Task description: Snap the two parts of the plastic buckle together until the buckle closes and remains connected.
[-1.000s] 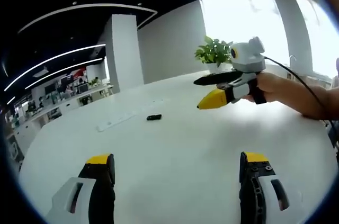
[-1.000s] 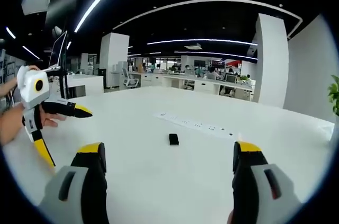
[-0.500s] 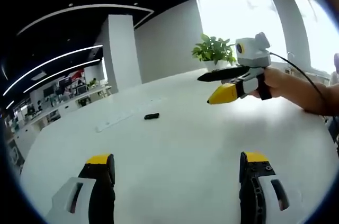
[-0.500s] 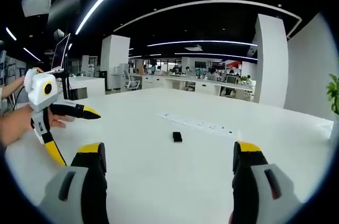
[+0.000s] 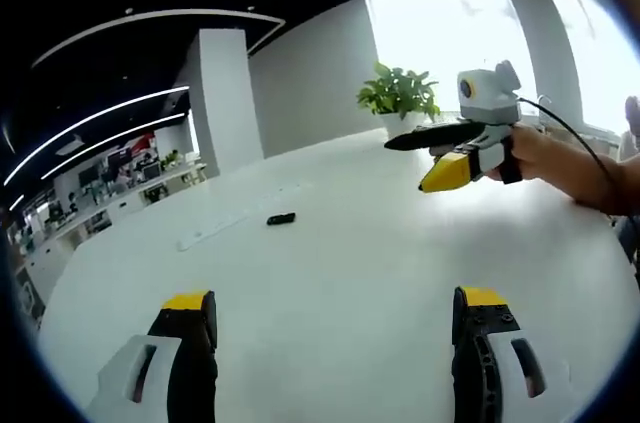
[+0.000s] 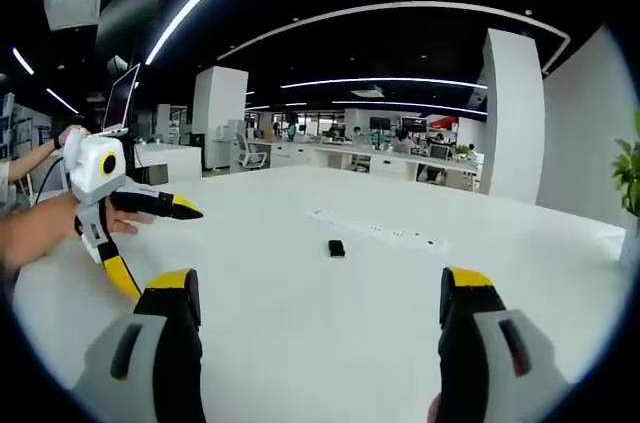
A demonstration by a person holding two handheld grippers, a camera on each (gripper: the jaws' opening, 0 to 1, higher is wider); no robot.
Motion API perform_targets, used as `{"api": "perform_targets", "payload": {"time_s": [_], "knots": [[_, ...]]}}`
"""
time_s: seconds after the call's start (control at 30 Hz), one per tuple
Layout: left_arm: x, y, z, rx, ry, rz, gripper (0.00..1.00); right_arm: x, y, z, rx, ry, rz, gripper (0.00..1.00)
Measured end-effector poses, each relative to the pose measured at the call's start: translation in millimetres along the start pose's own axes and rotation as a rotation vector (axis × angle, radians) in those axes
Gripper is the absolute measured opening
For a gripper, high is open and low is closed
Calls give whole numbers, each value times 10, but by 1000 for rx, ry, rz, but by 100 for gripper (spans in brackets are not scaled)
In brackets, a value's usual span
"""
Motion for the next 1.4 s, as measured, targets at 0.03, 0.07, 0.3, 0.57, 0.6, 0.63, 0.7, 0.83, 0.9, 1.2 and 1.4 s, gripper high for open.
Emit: {"api": "perform_targets", "payload": {"time_s": [0.03,0.07,0.3,0.57,0.6,0.63,0.7,0.83,0.9,1.2,1.4], "knots": [[5,-1,4,0,1,0,99,-15,2,4,2,1,-2,100],[5,0,0,1,2,1,99,-39,9,16,4,-1,-2,100],[13,3,-20,14,6,2,99,-181,61,78,13,-2,-5,100],[-15,19,-39,-2,16,3,99,-266,95,101,29,-9,-12,100],[-20,20,-44,-2,18,3,99,-273,101,105,29,-11,-12,100],[-22,19,-45,-2,17,2,99,-279,108,109,29,-13,-14,100],[-24,20,-48,-1,17,2,99,-277,122,106,32,-16,-14,100],[-26,37,-58,4,16,6,99,-239,186,139,40,-30,1,100],[-27,44,-55,9,13,9,99,-235,196,154,36,-34,6,100],[-46,60,-52,8,7,14,99,-187,202,256,14,-56,23,100],[-78,51,-27,-33,11,10,99,-206,184,236,21,-46,13,100]]}}
Point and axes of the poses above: the point that each gripper's makers call its tool centre point, and the gripper's own axes: x roughly forward along the fingers, z roughly to its left, y roughly out of its underside, the point moved 2 cm from there along -x, roughly backward along the fingers, and after that the axes turned 10 degrees about -y, right-handed, at the moved point
